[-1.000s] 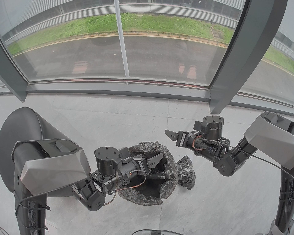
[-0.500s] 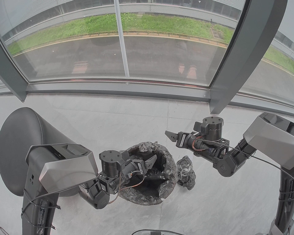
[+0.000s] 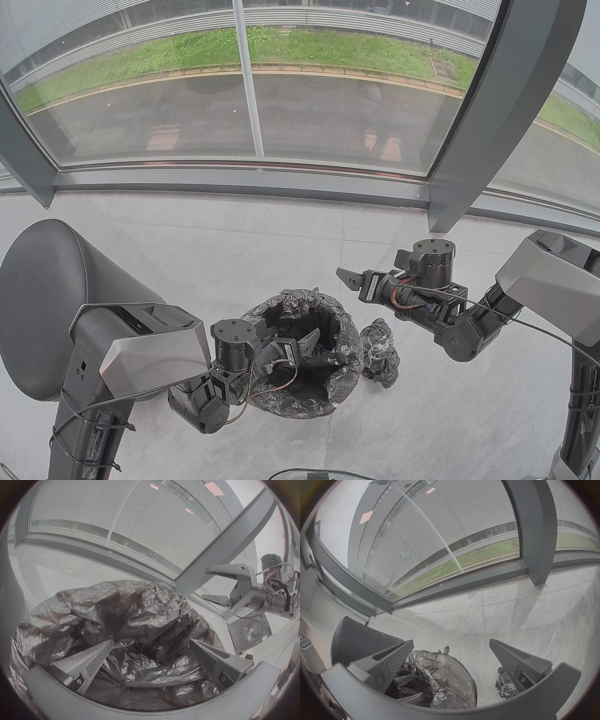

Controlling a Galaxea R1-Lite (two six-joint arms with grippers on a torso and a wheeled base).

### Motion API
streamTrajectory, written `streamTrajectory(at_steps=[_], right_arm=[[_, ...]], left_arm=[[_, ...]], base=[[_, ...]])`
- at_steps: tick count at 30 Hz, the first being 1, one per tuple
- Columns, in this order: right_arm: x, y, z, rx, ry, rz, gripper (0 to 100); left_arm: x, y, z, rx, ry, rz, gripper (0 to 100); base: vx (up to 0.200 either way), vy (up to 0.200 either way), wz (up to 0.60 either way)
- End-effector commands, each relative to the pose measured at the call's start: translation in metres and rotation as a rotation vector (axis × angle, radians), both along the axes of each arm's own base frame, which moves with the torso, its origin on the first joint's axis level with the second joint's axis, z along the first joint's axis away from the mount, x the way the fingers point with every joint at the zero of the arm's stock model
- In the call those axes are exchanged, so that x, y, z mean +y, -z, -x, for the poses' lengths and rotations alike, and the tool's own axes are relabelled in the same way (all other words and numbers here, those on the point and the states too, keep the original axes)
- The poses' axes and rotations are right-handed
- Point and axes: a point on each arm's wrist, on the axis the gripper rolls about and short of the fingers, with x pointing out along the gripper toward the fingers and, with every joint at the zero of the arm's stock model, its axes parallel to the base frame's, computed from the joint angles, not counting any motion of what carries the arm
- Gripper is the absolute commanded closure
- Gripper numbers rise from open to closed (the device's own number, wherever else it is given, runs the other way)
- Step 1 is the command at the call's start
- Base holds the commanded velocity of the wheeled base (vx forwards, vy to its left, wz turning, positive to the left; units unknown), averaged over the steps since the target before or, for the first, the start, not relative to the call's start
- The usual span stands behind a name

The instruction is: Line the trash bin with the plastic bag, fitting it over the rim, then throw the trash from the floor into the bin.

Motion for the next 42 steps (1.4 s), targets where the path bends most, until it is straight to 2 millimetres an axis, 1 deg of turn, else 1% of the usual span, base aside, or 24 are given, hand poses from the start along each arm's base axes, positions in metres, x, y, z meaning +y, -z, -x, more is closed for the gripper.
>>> streamTrajectory(at_steps=[1,3,4,5,6,7,8,9,12,15,18,23,26,29,33,35,36,37,38,42], right_arm=[[0.0,0.002,0.0,0.004,-0.001,0.002,0],[0.0,0.001,0.0,0.002,-0.001,0.001,0],[0.0,0.002,0.0,0.004,-0.001,0.002,0],[0.0,0.002,0.0,0.004,-0.001,0.002,0],[0.0,0.002,0.0,0.005,-0.001,0.002,0],[0.0,0.003,0.0,0.005,0.0,0.005,0],[0.0,0.003,0.0,0.005,0.0,0.005,0],[0.001,0.005,-0.001,0.008,0.0,0.006,0],[0.001,0.006,-0.001,0.009,0.002,0.007,0],[0.001,0.006,-0.001,0.01,0.001,0.009,0],[0.001,0.007,-0.001,0.011,0.001,0.01,0],[0.001,0.007,-0.001,0.011,0.001,0.011,0],[0.001,0.007,-0.001,0.01,0.001,0.013,0],[0.001,0.009,-0.001,0.015,0.0,0.024,0],[0.001,0.021,-0.004,0.022,-0.002,0.082,0],[0.0,0.022,-0.005,0.024,-0.001,0.084,0],[-0.003,0.031,-0.011,0.031,0.012,0.107,0],[-0.003,0.031,-0.011,0.031,0.012,0.107,0],[-0.004,0.034,-0.012,0.048,0.011,0.132,0],[-0.011,0.044,-0.011,0.098,-0.007,0.224,0]], left_arm=[[-0.003,-0.008,0.006,-0.01,-0.005,0.002,0],[-0.005,-0.012,0.011,-0.006,-0.002,0.002,0],[-0.005,-0.019,0.023,0.006,0.009,-0.002,0],[-0.005,-0.021,0.028,0.011,0.016,-0.005,0],[-0.007,-0.028,0.042,0.028,0.039,-0.002,0],[-0.008,-0.033,0.051,0.039,0.054,0.005,0],[-0.009,-0.034,0.053,0.041,0.057,0.009,0],[-0.011,-0.044,0.065,0.053,0.076,0.035,0],[-0.011,-0.063,0.078,0.062,0.097,0.098,0],[-0.007,-0.074,0.082,0.055,0.092,0.128,0],[0.001,-0.079,0.076,0.044,0.061,0.141,0],[0.015,-0.079,0.065,0.035,0.009,0.151,0],[0.031,-0.081,0.057,0.022,-0.044,0.158,0],[0.045,-0.083,0.053,0.011,-0.091,0.161,0],[0.062,-0.081,0.046,0.018,-0.153,0.152,0],[0.063,-0.081,0.045,0.018,-0.156,0.152,0],[0.078,-0.079,0.038,0.014,-0.205,0.152,0],[0.078,-0.079,0.038,0.014,-0.205,0.152,0],[0.088,-0.079,0.035,0.009,-0.236,0.158,0],[0.095,-0.082,0.036,-0.002,-0.25,0.175,0]], base=[[0.0,0.0,0.0],[0.0,0.0,0.0],[0.0,0.0,0.0],[0.0,0.0,0.0],[0.0,0.0,0.0],[0.0,0.0,0.0],[0.0,0.0,0.0],[0.0,0.0,0.0],[0.0,0.0,0.0],[0.0,0.0,0.0],[0.0,0.0,0.0],[0.0,0.0,0.0],[0.0,0.0,0.0],[0.0,0.0,0.0],[0.0,0.0,0.0],[0.0,0.0,0.0],[0.0,0.0,0.0],[0.0,0.0,0.0],[0.0,0.0,0.0],[0.0,0.0,0.0]])
